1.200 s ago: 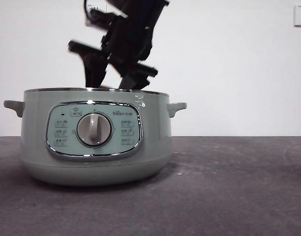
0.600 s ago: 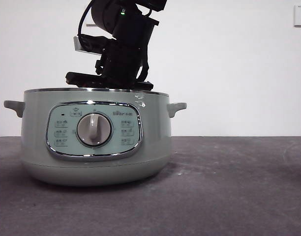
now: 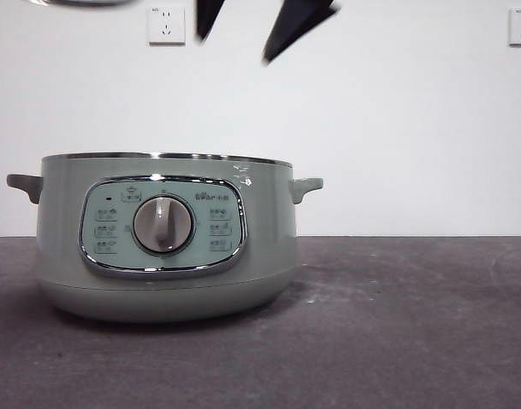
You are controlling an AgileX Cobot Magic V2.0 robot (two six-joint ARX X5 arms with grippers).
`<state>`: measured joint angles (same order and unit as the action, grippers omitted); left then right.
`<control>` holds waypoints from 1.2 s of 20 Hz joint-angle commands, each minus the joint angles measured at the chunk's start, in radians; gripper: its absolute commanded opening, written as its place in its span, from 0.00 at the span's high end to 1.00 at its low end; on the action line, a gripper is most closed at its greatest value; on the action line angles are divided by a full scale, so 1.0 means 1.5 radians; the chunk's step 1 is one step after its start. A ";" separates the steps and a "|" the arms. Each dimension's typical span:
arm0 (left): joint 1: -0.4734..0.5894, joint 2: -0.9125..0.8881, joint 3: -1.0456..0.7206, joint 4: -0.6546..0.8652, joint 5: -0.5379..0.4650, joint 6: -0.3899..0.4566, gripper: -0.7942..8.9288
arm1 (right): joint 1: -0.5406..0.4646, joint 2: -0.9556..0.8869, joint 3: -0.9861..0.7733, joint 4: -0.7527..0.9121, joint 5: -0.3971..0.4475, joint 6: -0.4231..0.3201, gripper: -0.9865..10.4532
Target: Pick up the potato,open the lid,put the potato in the pot,close the lid
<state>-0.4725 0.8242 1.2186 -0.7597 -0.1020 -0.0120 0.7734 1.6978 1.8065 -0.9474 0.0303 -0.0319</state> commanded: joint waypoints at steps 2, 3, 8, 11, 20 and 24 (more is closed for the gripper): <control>0.000 0.085 0.010 0.080 0.002 -0.004 0.93 | -0.019 -0.080 -0.001 -0.052 0.004 0.028 0.53; 0.000 0.120 0.010 0.098 0.004 -0.004 0.93 | -0.023 -0.102 -0.001 -0.068 0.004 0.028 0.53; 0.000 0.257 0.010 0.173 0.051 -0.011 0.93 | -0.027 -0.193 -0.001 -0.119 0.004 0.045 0.53; 0.000 0.317 0.010 0.222 0.088 -0.020 0.93 | -0.027 -0.233 -0.001 -0.136 0.004 0.051 0.53; -0.013 0.381 0.010 0.281 0.087 -0.033 0.93 | -0.027 -0.269 -0.001 -0.172 0.091 0.063 0.53; -0.017 0.391 0.010 0.278 0.087 -0.047 0.93 | -0.027 -0.269 -0.001 -0.172 0.091 0.063 0.53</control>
<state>-0.4923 1.4204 1.2186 -0.3832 0.0284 -0.0723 0.7319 1.2945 1.8065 -1.2102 0.1612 0.0532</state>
